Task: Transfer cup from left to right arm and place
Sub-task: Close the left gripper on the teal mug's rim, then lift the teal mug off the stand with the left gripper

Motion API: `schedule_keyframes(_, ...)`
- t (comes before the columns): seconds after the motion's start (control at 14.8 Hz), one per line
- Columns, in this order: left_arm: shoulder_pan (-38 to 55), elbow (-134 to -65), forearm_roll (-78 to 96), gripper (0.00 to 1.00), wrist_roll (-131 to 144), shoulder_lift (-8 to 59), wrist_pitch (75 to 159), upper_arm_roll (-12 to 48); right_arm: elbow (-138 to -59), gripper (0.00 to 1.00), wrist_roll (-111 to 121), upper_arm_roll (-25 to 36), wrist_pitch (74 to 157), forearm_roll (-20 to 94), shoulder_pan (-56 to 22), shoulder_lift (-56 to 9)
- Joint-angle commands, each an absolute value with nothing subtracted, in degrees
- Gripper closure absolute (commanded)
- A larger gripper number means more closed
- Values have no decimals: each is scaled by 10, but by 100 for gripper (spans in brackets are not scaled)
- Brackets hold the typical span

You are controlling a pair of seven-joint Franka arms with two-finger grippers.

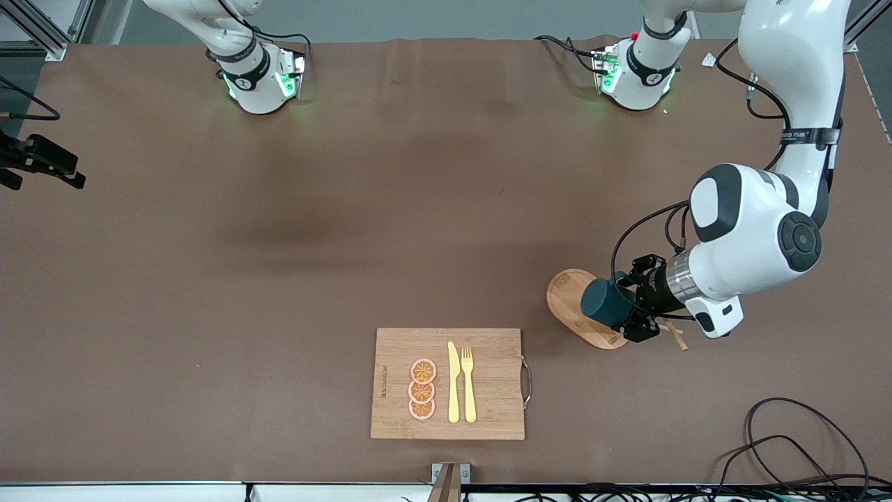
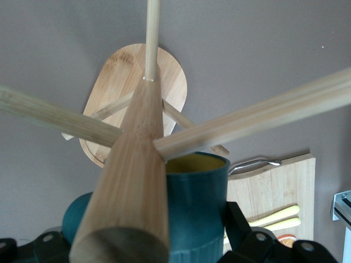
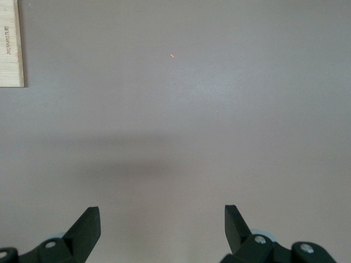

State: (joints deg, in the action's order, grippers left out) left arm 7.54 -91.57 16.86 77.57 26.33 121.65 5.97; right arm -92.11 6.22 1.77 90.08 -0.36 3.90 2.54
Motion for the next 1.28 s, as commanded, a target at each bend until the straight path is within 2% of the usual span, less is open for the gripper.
schedule_keyframes(0.0, 78, -906, 177, 20, 773, 271, 1223, 61, -913, 0, 70, 14, 896, -2, 45, 22)
schedule_keyframes(0.07, 78, -906, 176, 30, 772, 271, 1223, 62, -912, 0, 70, 14, 896, -2, 47, 22)
schedule_keyframes(0.2, 78, -904, 176, 40, 772, 271, 1223, 62, -911, 0, 72, 14, 897, -2, 47, 21)
schedule_keyframes(0.68, 74, -887, 176, 38, 774, 263, 1204, 66, -911, 0, 71, 14, 896, -2, 46, 21)
schedule_keyframes(1.22, 73, -888, 185, 35, 797, 236, 1175, 97, -911, 0, 71, 14, 895, -2, 46, 22)
